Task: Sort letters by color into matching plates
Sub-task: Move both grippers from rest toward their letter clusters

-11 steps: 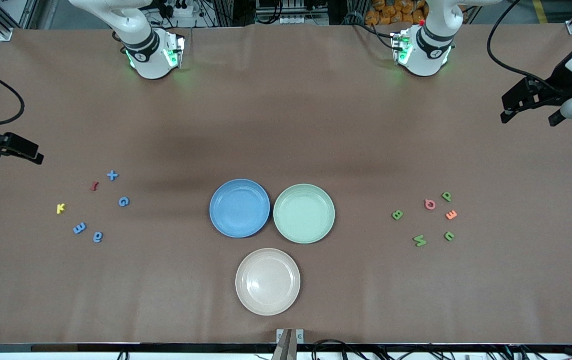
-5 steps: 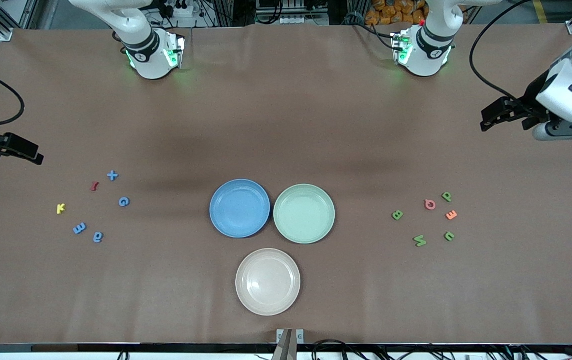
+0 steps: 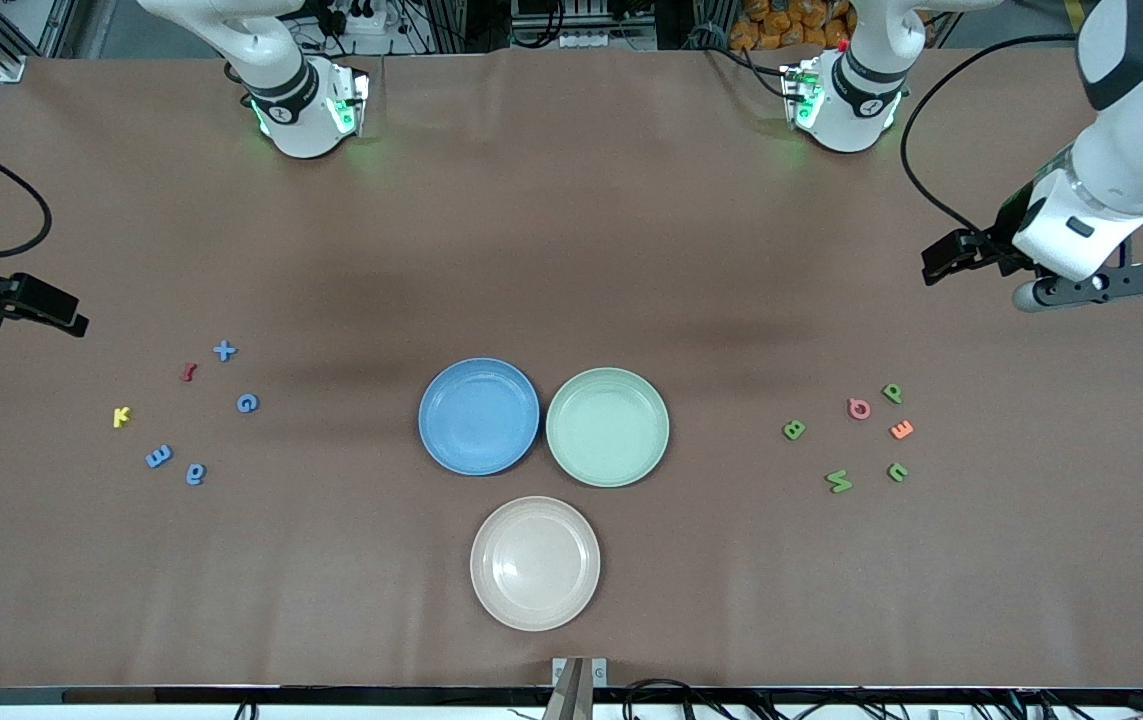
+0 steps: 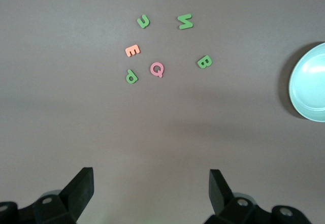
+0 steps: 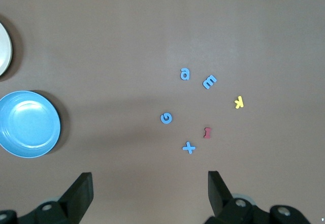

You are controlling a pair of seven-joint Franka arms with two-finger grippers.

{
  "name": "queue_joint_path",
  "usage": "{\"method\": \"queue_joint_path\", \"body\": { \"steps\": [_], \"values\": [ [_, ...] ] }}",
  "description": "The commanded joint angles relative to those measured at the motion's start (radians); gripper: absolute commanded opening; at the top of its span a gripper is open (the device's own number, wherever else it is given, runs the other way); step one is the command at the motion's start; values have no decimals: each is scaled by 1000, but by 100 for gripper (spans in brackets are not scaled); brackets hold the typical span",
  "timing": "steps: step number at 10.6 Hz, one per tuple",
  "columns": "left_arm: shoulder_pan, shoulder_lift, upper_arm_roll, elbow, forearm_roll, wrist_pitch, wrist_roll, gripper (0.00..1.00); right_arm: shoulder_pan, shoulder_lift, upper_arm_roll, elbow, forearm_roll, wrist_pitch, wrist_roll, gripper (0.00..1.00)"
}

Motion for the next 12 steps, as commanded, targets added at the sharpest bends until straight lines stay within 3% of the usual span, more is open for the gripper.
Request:
{"method": "queue_joint_path", "body": {
  "steps": [1, 7, 12],
  "values": [
    [1, -40, -3, -131, 18, 81, -53, 100, -10, -9, 8, -77, -11, 80, -4, 100],
    [33, -22, -3, -367, 18, 362, -131, 100, -13, -4, 8, -280, -9, 333, -5, 100],
    [47, 73, -6, -422, 94, 520, -272, 100, -32, 16, 12, -433, 9, 478, -101, 100]
  ]
}}
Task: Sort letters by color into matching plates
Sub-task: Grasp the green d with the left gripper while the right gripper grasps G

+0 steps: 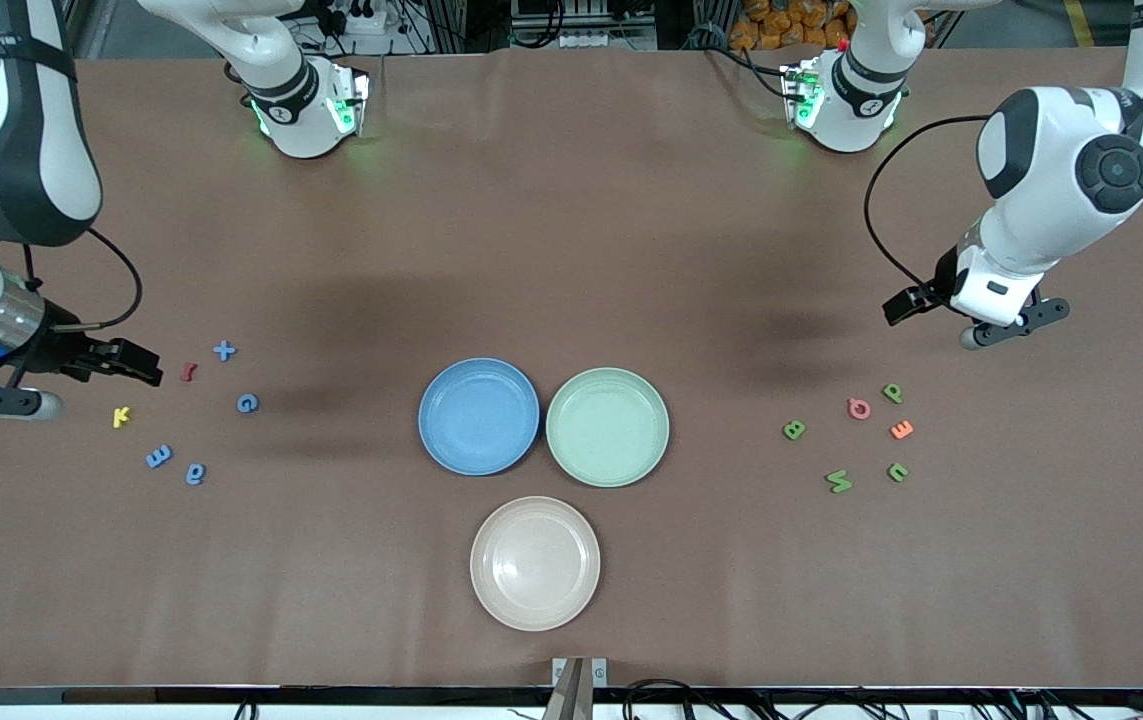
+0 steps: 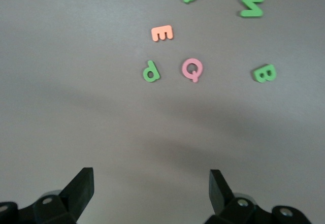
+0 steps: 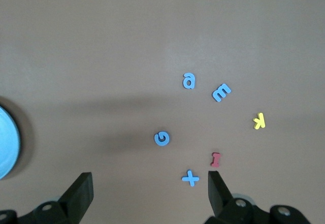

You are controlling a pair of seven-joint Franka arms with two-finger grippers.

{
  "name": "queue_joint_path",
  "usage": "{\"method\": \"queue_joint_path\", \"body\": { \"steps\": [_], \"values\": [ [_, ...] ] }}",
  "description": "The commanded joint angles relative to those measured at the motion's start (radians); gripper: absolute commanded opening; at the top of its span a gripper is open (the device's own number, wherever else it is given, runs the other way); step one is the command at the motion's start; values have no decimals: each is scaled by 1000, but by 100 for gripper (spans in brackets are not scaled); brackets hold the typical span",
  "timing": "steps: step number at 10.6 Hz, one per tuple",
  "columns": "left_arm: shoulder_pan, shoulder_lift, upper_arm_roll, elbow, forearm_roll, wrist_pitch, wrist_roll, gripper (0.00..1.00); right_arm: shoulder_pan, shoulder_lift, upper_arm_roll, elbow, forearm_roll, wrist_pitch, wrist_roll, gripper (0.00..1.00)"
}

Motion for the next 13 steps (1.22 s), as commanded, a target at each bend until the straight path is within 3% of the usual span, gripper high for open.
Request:
{"method": "queue_joint_path", "body": {
  "steps": [1, 7, 10, 13],
  "values": [
    [2, 66, -9, -28, 67, 103, -152, 100, -24, -7, 14, -130, 15, 149, -47, 100],
    [5, 247, -8, -38, 113, 269, -382, 100, -32, 73, 35, -238, 55, 276, -75, 100],
    [69, 317, -8, -30, 113, 384, -396, 100, -35, 105, 46, -320, 68, 410, -86, 100],
    [85, 377, -6, 14, 113, 405, -398, 100, -38, 171, 52, -359, 66, 527, -142, 100]
  ]
}}
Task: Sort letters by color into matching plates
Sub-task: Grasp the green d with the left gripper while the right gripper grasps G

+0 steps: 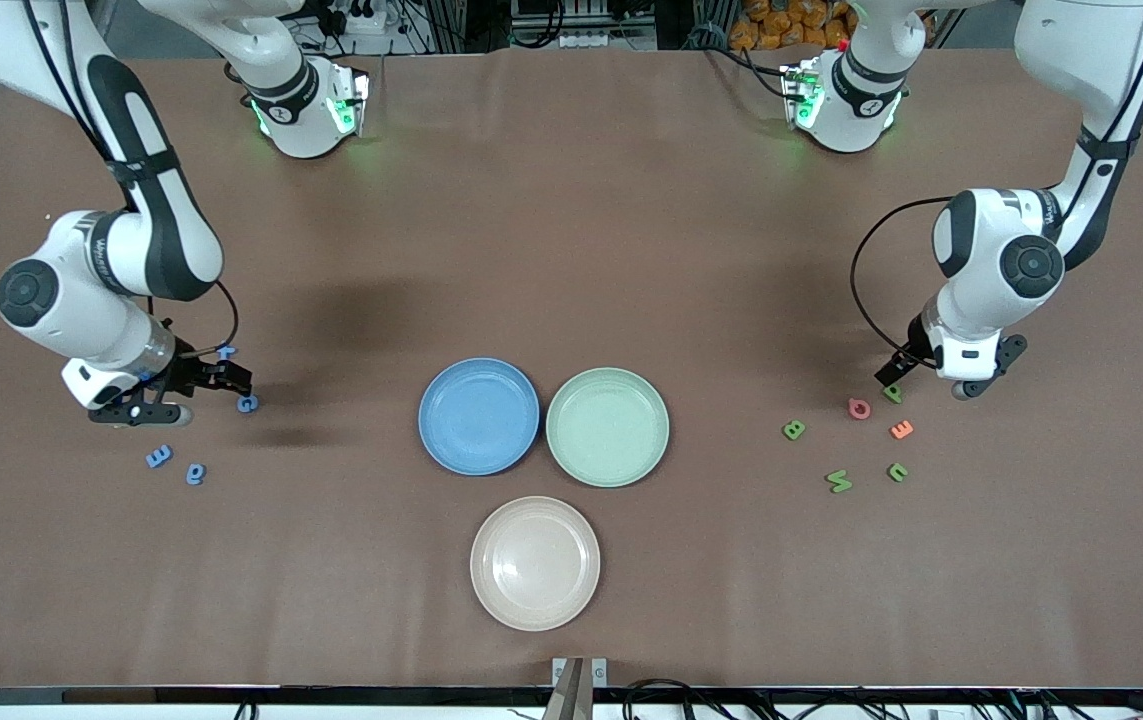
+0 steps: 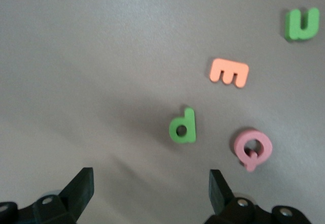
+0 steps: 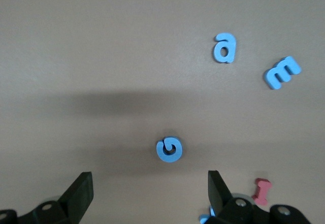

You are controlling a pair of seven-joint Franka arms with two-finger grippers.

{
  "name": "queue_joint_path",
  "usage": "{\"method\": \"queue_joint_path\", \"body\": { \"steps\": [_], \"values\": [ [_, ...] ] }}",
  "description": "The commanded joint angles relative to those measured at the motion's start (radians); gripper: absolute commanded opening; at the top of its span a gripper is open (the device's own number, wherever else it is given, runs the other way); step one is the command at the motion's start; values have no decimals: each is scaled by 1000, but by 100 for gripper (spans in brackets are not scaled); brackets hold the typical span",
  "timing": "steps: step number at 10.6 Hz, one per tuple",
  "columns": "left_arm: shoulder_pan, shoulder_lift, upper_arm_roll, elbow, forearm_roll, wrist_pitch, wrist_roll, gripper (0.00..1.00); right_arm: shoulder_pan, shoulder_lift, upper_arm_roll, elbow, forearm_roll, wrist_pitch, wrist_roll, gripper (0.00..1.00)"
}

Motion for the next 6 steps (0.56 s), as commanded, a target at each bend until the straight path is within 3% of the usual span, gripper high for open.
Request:
{"method": "queue_joint_path", "body": {
  "steps": [1, 4, 6],
  "values": [
    [8, 66, -3, 61, 30, 15, -34, 100, -34, 51, 21, -27, 20, 79, -82, 100],
    [34, 123, -2, 88, 30, 52, -35, 100, -40, 77, 25, -38, 18, 117, -120, 100],
    [43, 154, -2, 116, 30, 51, -38, 100, -61, 92, 25, -34, 18, 119, -282, 100]
  ]
}}
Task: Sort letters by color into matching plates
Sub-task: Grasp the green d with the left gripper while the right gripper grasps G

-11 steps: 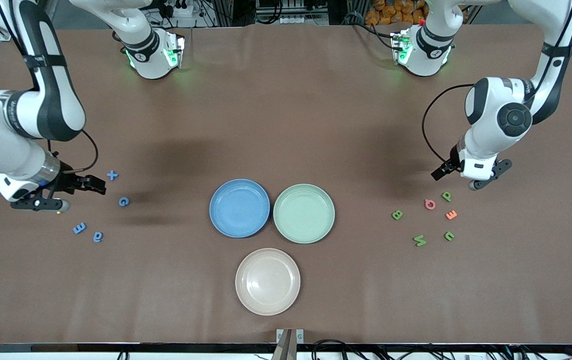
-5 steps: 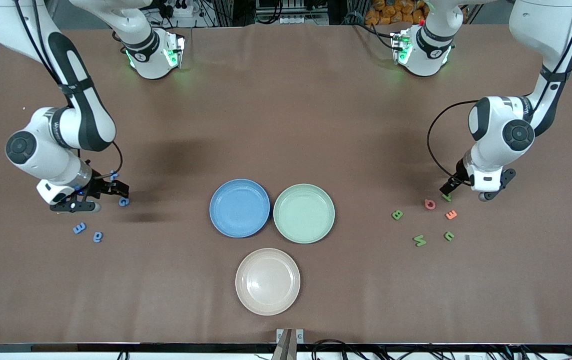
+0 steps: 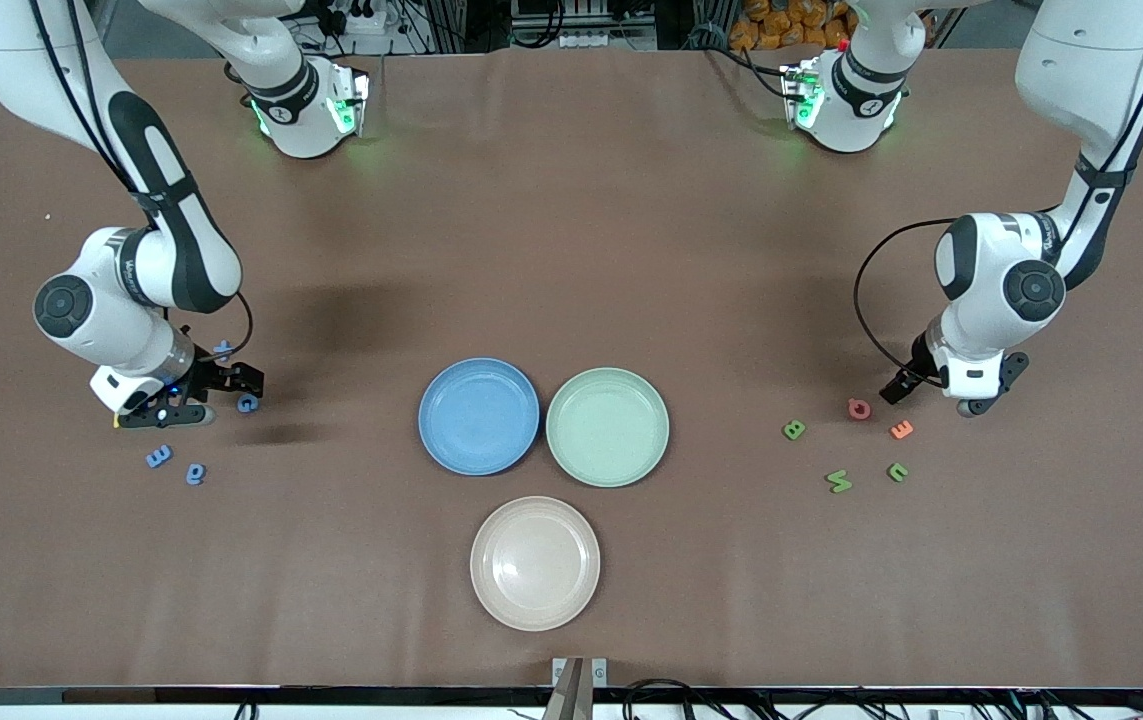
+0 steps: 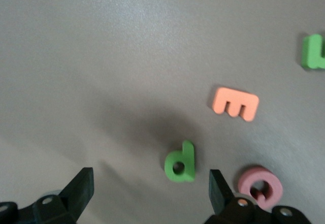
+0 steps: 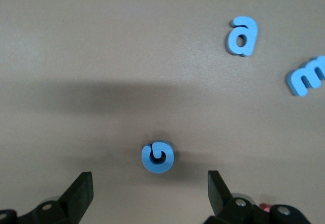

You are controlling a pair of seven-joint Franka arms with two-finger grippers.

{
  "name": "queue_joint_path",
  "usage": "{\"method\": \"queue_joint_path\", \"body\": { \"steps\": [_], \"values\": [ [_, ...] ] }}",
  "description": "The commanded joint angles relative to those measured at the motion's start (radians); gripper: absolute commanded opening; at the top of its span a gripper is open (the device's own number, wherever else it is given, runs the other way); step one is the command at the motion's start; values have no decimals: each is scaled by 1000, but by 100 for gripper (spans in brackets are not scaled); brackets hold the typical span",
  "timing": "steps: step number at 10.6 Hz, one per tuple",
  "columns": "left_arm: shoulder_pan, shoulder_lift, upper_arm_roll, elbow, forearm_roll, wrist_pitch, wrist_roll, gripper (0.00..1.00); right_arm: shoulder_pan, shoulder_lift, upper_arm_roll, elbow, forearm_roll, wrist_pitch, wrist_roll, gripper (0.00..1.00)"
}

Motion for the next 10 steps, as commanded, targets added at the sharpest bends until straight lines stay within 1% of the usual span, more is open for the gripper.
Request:
{"method": "queue_joint_path", "body": {
  "steps": [1, 2, 4, 6, 10],
  "values": [
    [21, 55, -4, 51, 27, 9, -36, 100, -50, 14, 20, -7, 19, 20, -243, 100],
    [21, 56, -4, 55, 22, 9, -41, 100, -58, 20, 18, -7, 19, 20, -279, 100],
    [9, 64, -4, 64, 23, 9, -94, 100, -58, 34, 20, -6, 19, 25, -282, 100],
    [-8, 79, -5, 70, 23, 9, -119, 100, -55, 60, 20, -1, 21, 61, -281, 100],
    [-8, 85, -5, 75, 25, 9, -119, 100, -44, 103, 20, 5, 24, 110, -276, 100]
  ]
}}
